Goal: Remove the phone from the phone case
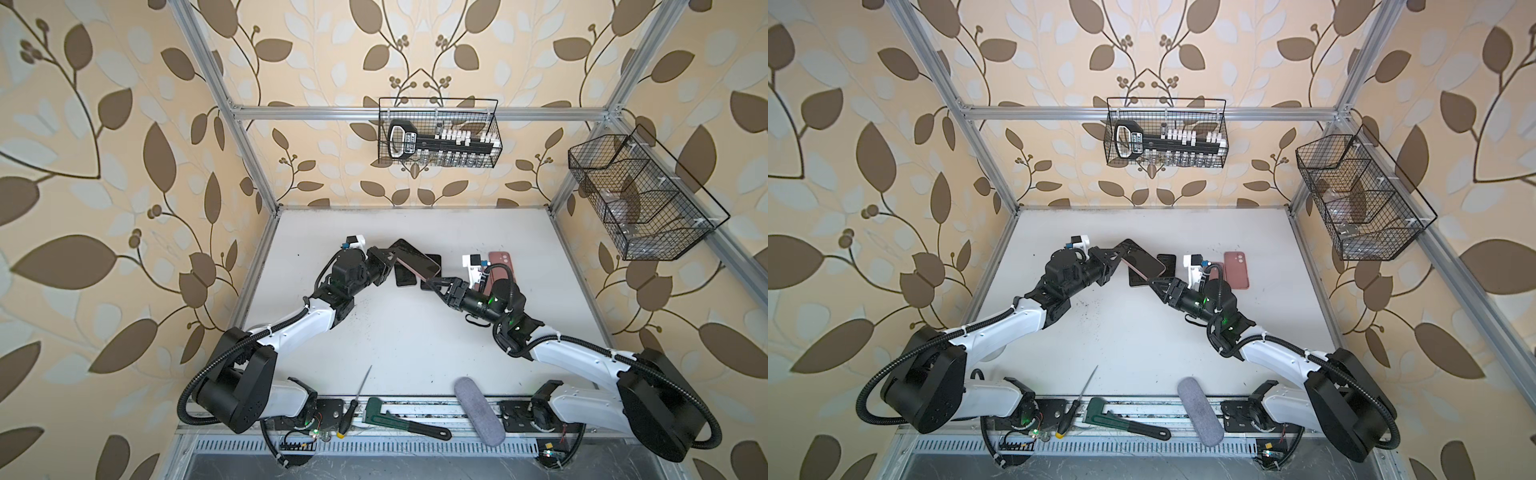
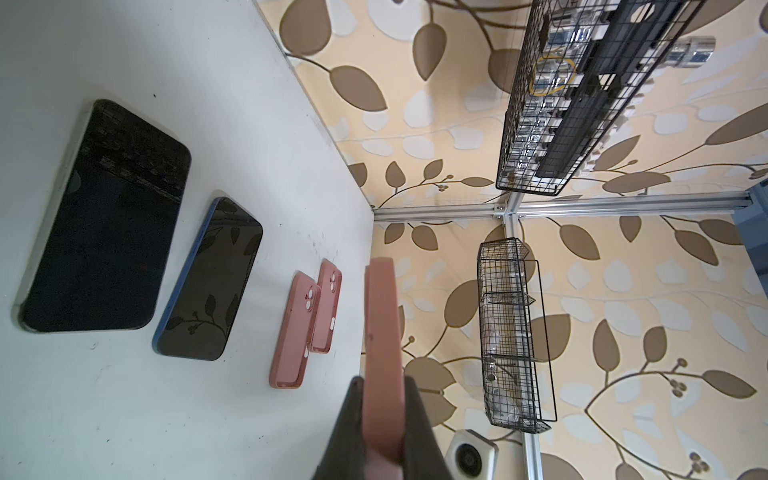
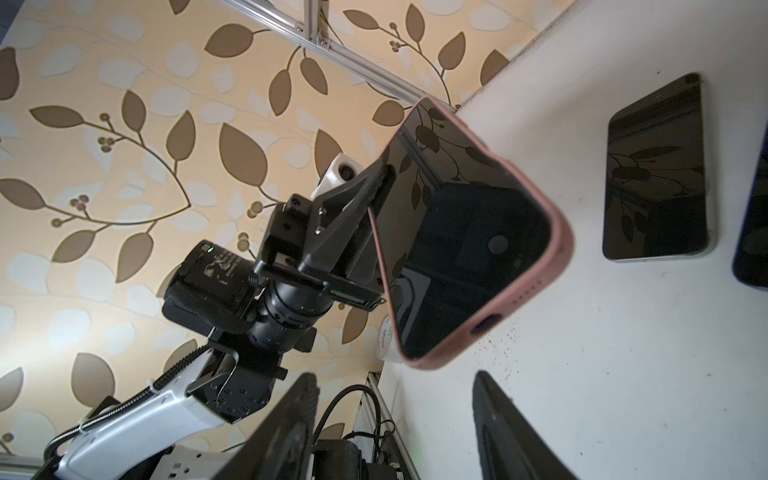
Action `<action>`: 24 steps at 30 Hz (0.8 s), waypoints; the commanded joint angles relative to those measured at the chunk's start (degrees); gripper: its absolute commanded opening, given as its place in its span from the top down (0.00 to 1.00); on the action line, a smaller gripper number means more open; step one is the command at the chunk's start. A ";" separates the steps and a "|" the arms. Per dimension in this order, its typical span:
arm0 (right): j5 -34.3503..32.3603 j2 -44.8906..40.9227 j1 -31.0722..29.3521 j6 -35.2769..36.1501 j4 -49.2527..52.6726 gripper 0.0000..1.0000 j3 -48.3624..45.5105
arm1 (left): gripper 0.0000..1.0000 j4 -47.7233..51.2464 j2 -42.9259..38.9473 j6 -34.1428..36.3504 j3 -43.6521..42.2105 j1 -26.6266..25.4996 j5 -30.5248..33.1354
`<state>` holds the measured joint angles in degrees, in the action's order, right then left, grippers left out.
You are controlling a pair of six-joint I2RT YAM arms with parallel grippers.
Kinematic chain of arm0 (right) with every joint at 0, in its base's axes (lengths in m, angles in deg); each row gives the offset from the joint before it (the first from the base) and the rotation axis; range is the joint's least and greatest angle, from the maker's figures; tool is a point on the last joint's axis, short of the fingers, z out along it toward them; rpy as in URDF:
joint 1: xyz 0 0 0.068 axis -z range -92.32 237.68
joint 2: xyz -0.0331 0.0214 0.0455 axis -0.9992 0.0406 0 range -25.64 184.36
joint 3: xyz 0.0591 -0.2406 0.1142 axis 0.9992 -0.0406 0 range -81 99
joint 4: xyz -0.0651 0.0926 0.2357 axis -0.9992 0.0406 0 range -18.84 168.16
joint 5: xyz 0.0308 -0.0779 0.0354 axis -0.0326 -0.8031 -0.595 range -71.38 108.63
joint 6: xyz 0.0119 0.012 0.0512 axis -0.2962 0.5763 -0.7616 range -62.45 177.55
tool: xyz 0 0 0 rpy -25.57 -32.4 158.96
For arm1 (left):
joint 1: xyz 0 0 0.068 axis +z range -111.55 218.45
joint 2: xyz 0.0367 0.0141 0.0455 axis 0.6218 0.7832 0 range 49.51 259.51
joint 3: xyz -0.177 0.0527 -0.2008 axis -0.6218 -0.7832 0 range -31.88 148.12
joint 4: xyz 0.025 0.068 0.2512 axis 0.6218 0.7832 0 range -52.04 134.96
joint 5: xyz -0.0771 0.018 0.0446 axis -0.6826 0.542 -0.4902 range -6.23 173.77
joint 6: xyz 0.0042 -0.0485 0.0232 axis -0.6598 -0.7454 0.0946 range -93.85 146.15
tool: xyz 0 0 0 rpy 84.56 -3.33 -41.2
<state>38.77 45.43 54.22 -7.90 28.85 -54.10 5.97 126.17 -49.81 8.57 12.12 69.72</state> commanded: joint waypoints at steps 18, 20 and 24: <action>6.58 11.68 1.94 -9.79 -19.26 0.70 2.28 | 1.00 -6.43 -3.63 -1.46 0.64 -1.37 0.86; 6.65 11.60 1.92 -9.86 -19.40 0.73 2.29 | 1.00 -6.42 -3.56 -1.38 0.68 -1.40 0.86; 6.80 11.33 1.99 -9.96 -19.48 0.76 2.28 | 1.00 -6.64 -3.38 -1.37 0.77 -1.44 1.11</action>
<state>44.65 56.58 55.97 -17.06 12.31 -53.12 5.06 125.58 -50.71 8.37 11.38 70.75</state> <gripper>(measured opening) 0.244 0.120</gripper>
